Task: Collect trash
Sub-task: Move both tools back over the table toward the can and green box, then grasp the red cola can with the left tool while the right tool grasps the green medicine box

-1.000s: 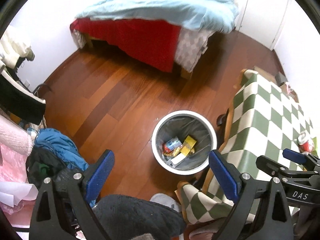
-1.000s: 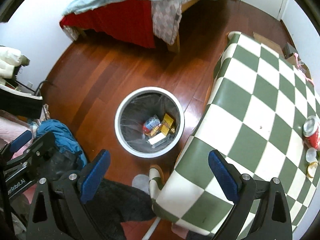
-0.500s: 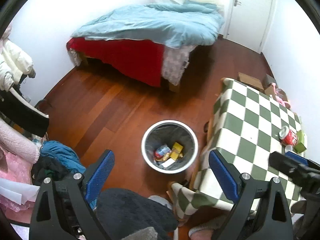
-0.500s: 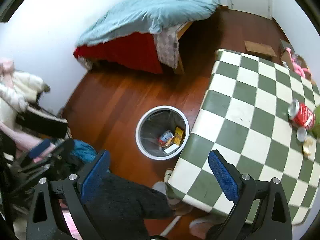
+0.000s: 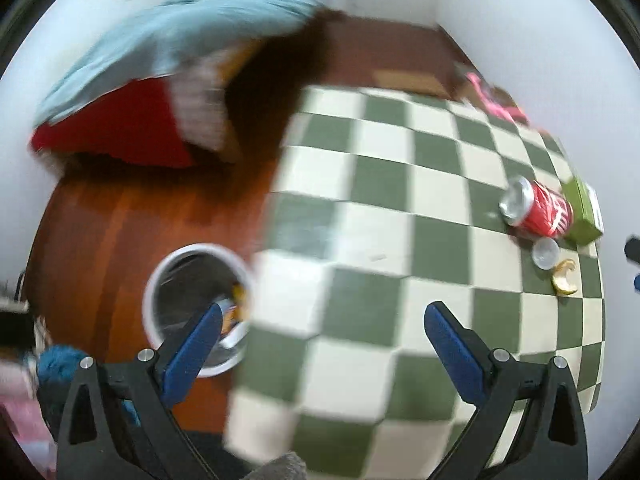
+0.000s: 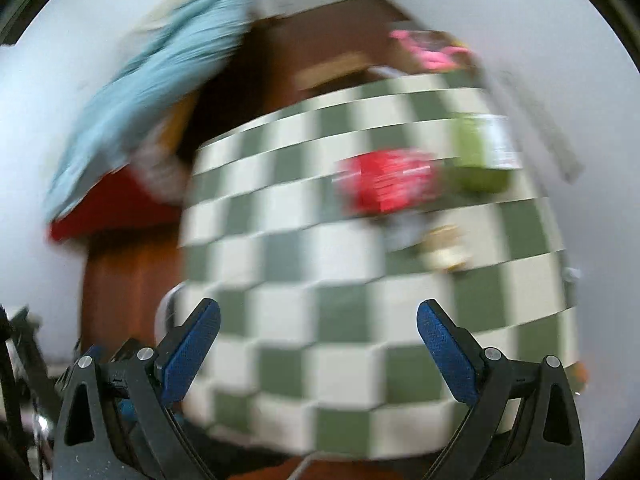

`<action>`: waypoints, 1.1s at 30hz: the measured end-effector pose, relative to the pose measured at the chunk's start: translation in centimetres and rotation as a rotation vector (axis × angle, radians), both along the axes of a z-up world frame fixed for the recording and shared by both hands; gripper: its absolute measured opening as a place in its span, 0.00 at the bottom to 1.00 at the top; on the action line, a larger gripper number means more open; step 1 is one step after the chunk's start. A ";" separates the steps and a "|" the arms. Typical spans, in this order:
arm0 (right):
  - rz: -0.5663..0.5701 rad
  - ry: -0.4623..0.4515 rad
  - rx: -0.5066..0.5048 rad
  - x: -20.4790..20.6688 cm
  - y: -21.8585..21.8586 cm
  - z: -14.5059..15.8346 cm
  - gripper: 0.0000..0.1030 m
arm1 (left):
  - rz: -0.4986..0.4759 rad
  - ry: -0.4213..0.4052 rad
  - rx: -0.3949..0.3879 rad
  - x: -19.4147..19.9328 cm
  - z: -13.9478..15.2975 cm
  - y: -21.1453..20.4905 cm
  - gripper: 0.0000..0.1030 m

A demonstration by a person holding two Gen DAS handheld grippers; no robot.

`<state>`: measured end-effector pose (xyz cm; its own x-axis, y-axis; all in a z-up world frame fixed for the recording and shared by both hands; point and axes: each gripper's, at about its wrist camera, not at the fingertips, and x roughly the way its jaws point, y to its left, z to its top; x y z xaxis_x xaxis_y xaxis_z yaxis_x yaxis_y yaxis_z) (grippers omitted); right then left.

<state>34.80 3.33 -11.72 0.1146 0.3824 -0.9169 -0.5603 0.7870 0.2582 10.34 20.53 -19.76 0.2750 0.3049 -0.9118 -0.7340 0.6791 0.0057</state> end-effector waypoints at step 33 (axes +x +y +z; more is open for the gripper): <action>-0.122 0.087 -0.188 21.7 -3.2 -11.9 0.71 | -0.283 -0.101 -0.361 23.7 -4.8 -1.8 0.28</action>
